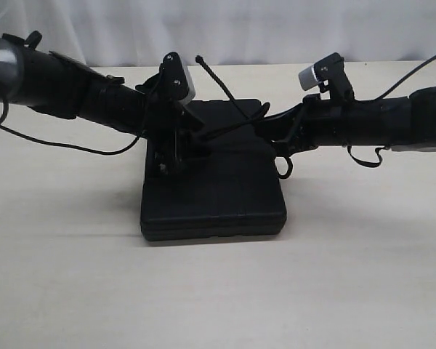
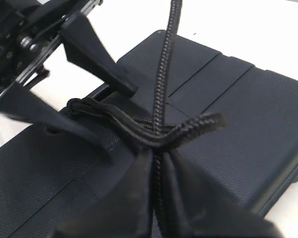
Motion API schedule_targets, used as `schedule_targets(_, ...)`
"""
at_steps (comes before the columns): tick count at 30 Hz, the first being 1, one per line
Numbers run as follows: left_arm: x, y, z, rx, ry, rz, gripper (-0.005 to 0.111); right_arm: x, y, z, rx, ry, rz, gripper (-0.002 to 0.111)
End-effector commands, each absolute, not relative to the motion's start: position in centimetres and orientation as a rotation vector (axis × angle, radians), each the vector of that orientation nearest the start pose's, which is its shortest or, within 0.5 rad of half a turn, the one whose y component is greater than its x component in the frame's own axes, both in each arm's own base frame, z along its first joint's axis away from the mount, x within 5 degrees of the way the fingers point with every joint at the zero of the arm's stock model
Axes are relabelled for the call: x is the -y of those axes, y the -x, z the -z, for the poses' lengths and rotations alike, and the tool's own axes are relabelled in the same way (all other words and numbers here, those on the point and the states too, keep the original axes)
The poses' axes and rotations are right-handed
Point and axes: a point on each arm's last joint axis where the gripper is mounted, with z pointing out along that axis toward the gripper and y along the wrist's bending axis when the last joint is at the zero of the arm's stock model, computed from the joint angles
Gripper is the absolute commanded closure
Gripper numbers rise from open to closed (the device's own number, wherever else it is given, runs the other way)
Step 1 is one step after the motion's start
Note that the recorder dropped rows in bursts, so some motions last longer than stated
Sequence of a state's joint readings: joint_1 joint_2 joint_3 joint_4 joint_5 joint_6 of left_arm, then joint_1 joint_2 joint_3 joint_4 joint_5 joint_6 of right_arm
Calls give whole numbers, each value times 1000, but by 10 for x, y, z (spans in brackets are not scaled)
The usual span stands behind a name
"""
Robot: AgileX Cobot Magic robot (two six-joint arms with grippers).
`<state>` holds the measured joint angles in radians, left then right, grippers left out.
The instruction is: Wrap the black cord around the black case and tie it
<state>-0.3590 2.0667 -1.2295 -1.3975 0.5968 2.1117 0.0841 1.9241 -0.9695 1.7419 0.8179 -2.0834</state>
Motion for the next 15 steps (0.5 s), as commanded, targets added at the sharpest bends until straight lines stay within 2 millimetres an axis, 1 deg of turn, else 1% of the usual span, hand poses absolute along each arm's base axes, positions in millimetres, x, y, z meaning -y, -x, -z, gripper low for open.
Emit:
schedule_targets(1, 196, -370, -149, -1783, -1433, 540, 40, -96, -355, -160, -1944, 803, -787, 104)
schedule_targets(4, 200, -364, -165, -1723, -1439, 625, 39, -96, -355, -160, -1947, 802, -783, 104)
schedule_targets(6, 200, -364, -176, -1715, -1380, 632, 40, -96, -355, -160, -1947, 802, -783, 104)
schedule_targets(8, 201, -369, -185, -1736, -1255, 647, 40, -96, -355, -160, -1947, 802, -783, 104)
schedule_targets(10, 200, -377, -191, -1782, -1040, 682, 40, -96, -355, -160, -1946, 803, -785, 104)
schedule_targets(11, 199, -379, -189, -1807, -1018, 677, 40, -97, -355, -160, -1943, 804, -789, 104)
schedule_targets(13, 200, -384, -190, -1878, -907, 731, 40, -97, -355, -161, -1937, 806, -798, 104)
schedule_targets(15, 201, -384, -182, -1934, -844, 797, 40, -97, -355, -161, -1937, 806, -798, 104)
